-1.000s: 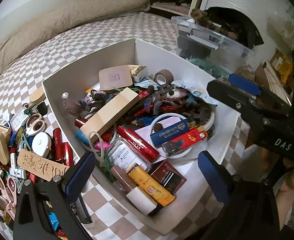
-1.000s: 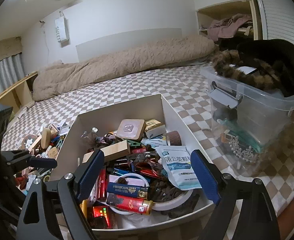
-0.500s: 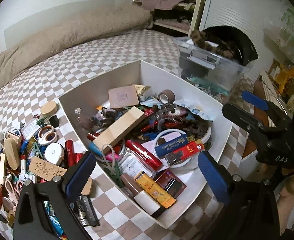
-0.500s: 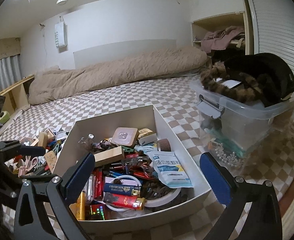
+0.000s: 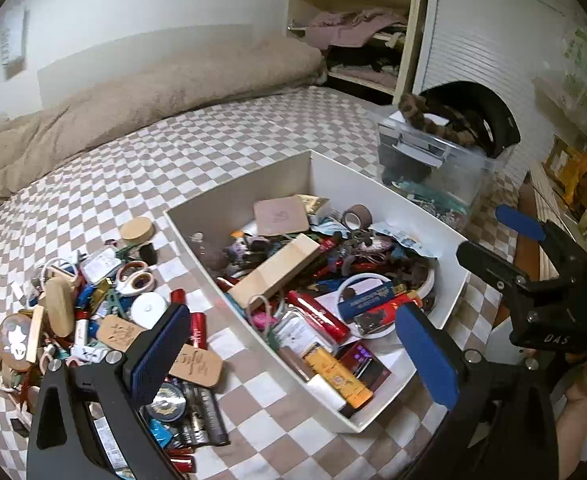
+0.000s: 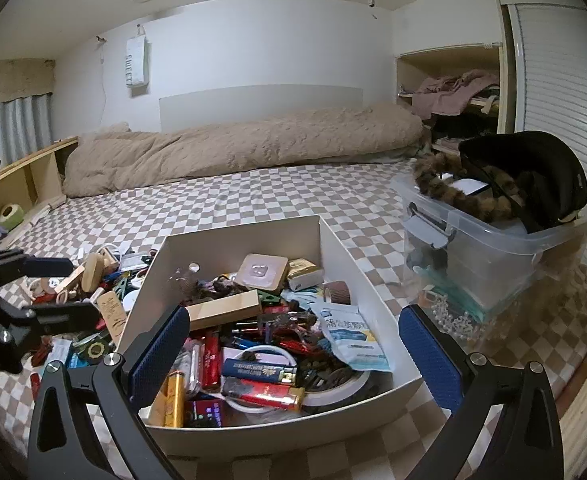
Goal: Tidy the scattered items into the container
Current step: 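Move both tools back from the box toward the pile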
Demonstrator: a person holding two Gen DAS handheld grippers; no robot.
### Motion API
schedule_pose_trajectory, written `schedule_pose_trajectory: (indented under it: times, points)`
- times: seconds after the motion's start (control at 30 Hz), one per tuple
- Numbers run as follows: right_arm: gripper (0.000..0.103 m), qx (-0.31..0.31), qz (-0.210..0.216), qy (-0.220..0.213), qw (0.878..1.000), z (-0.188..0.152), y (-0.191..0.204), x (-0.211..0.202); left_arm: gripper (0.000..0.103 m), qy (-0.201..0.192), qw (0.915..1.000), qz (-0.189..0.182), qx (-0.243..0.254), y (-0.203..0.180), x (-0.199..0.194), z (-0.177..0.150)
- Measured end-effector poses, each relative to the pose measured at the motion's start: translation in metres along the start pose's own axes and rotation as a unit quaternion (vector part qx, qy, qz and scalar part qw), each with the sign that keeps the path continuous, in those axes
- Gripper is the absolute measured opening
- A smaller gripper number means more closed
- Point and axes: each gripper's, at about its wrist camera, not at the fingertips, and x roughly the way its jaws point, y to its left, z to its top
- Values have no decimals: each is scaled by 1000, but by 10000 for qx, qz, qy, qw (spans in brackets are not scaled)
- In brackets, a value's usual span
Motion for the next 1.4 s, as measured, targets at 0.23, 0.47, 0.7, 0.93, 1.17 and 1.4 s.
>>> schedule_pose_trajectory:
  times: [0.23,0.47,0.7,0.93,1.17,1.4]
  points:
    - [103,-19,115,-44,9999,-1,16,-10,103,-205,9994,154,-212,20,-23,-5]
    - [103,-86,208,-70,9997,-2,36,-18,103,-301,9982,249,-457,43,-43,-17]
    - [103,-251,308,-38,9992,-4,61,-23,103,-392,9964,370,-658,67,-66,-32]
    - [103,-370,428,-40,9984,-3,87,-26,103,-461,9940,512,-850,93,-85,-48]
    - [103,-477,577,-27,9972,0,114,-25,103,-478,9912,705,-1018,123,-100,-67]
    - [103,-534,659,5,9964,-1,134,-22,103,-458,9879,848,-1218,151,-109,-85]
